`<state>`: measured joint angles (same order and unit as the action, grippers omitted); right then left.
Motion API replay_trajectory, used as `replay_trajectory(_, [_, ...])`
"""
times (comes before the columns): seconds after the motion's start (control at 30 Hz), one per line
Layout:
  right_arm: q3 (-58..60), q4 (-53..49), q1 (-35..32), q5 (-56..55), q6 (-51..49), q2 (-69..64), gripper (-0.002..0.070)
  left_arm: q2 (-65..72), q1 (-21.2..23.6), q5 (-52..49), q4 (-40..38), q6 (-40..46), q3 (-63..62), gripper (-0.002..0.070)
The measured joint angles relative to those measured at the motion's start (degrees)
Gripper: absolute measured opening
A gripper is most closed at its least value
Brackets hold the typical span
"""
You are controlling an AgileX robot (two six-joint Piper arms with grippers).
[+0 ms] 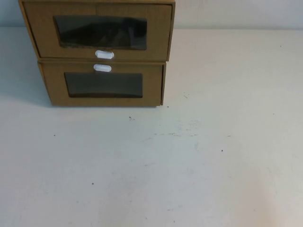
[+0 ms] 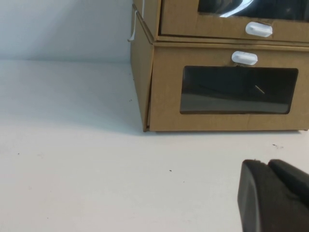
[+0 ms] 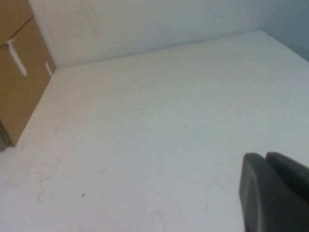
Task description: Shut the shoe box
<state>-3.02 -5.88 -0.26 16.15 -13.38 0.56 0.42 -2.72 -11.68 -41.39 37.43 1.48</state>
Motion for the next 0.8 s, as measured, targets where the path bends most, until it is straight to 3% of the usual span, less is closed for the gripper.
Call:
replay_trajectory(0.1, [0.00, 12.08, 0.00, 1.97, 13.97, 0.00, -0.0011, 0.00, 0.00, 0.00, 0.00, 0.00, 0.00, -0.0005])
replay_trajectory(0.2, [1.83, 15.73, 0.00, 1.69, 18.42, 0.00, -0.0011, 0.00, 0.00, 0.00, 0.00, 0.00, 0.00, -0.0005])
replay_trajectory(0.8, [4.55, 16.91, 0.00, 4.02, 20.08, 0.17, -0.0011, 0.00, 0.00, 0.00, -0.13, 0.00, 0.00, -0.0005])
